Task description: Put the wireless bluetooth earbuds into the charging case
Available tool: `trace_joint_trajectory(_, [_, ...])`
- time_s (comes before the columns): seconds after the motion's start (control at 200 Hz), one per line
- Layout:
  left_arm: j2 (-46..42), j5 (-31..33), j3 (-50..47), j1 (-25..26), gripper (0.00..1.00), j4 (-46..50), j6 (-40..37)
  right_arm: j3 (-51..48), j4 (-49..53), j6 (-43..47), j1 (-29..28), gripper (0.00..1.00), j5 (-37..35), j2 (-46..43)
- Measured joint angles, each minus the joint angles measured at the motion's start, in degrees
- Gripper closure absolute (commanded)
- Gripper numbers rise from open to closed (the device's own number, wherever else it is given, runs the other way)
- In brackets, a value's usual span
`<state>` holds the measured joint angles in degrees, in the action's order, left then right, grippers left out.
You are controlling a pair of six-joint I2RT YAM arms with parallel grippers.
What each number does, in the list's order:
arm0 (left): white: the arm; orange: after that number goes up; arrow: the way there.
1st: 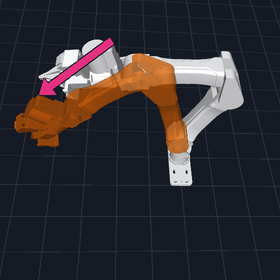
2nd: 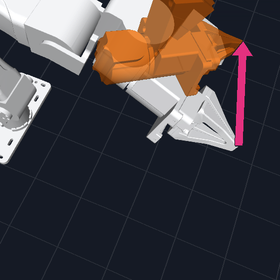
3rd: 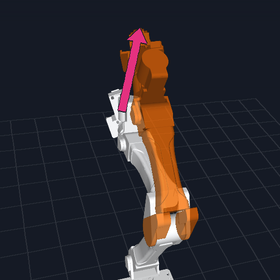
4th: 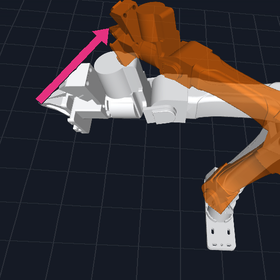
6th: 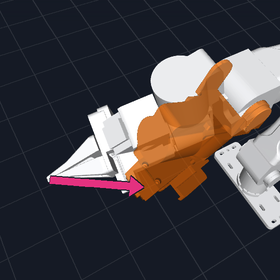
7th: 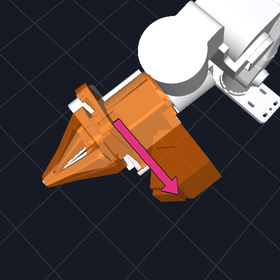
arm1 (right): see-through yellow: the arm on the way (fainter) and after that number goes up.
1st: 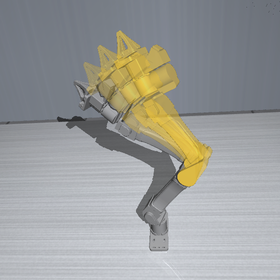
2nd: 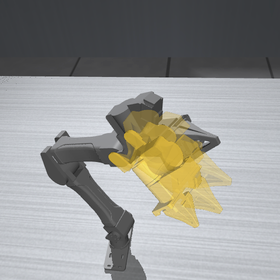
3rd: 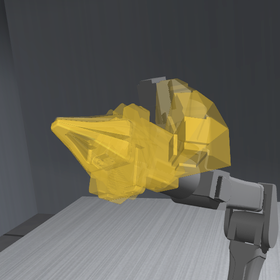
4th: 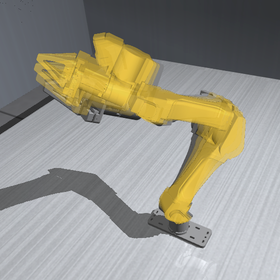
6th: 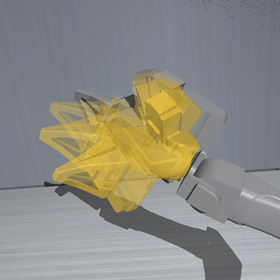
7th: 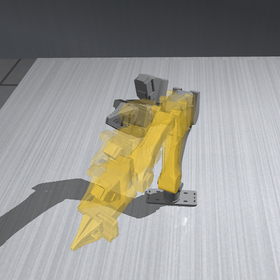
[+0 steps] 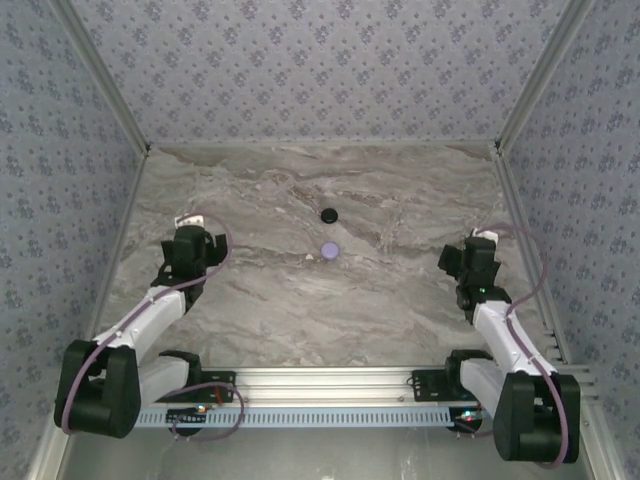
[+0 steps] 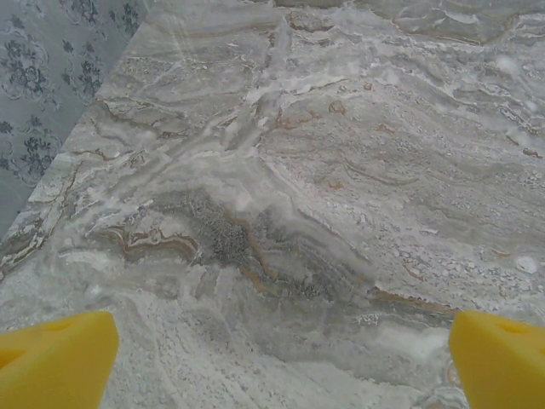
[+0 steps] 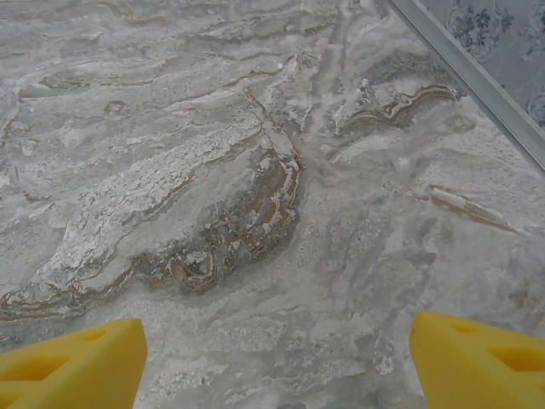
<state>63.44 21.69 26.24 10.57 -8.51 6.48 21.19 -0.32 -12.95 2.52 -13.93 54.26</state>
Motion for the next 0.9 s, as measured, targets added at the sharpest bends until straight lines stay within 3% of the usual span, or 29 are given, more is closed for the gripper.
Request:
trace_joint_trajectory(0.195, [3.50,-5.73,-2.60,-2.60,0.01,-9.51,-1.77,-3.13,-9.03,1.53,2.47,0.16,3.50,1.14])
trace_joint_trajectory(0.455, [10.80,-12.11,-3.15,-5.35,0.01,-19.87,-2.84,-3.80,-20.57,3.89,3.08,0.16,9.51,8.98])
trace_joint_trajectory(0.9, [14.23,-16.76,-3.04,-8.46,0.01,-23.91,-4.42,-0.98,-31.47,7.74,3.15,0.15,14.56,21.49])
